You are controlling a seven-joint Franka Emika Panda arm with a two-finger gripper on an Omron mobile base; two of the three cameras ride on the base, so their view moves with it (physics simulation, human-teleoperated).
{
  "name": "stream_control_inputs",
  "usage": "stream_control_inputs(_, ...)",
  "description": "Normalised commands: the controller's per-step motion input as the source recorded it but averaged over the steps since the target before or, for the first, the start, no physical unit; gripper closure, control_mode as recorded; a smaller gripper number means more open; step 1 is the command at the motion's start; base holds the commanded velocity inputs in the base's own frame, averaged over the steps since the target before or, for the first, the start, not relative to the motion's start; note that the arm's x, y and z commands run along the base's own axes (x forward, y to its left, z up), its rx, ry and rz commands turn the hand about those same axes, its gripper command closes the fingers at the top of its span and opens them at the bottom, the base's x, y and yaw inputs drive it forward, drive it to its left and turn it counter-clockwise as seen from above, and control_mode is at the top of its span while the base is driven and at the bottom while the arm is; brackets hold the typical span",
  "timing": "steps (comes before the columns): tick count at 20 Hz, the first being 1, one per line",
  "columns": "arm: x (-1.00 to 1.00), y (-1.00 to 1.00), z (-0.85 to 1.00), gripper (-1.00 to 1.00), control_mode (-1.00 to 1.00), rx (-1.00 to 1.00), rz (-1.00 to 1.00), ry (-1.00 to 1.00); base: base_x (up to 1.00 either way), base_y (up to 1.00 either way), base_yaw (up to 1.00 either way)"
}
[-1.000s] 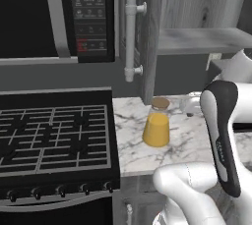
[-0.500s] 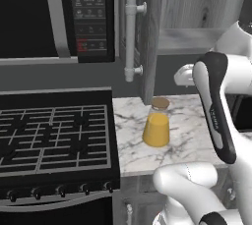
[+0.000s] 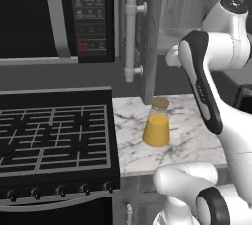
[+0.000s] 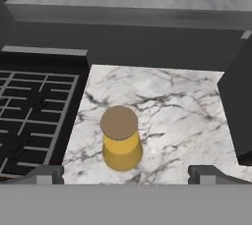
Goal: There is a tray on the dining counter. Grab the cup, mug, and pitcher and place them on the tray. The pitcher may be placed next to the tray if it cannot fit the tray.
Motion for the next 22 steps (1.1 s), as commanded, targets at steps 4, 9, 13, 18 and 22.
stream_control_inputs(4,0.57,0.04,0.19,-1.00,-1.00,-0.08,0.00,-0.01,0.00,0.00,0.00)
stream_control_inputs(9,0.62,0.01,0.10,-1.00,-1.00,-0.06,0.00,0.00,0.00,0.00,0.00)
stream_control_inputs(13,0.47,0.08,0.14,-1.00,-1.00,-0.01,0.00,0.00,0.00,0.00,0.00)
stream_control_inputs(18,0.42,0.11,0.10,-1.00,-1.00,0.00,0.00,0.00,0.00,0.00,0.00)
stream_control_inputs(22,0.32,0.18,0.10,-1.00,-1.00,0.00,0.00,0.00,0.00,0.00,0.00)
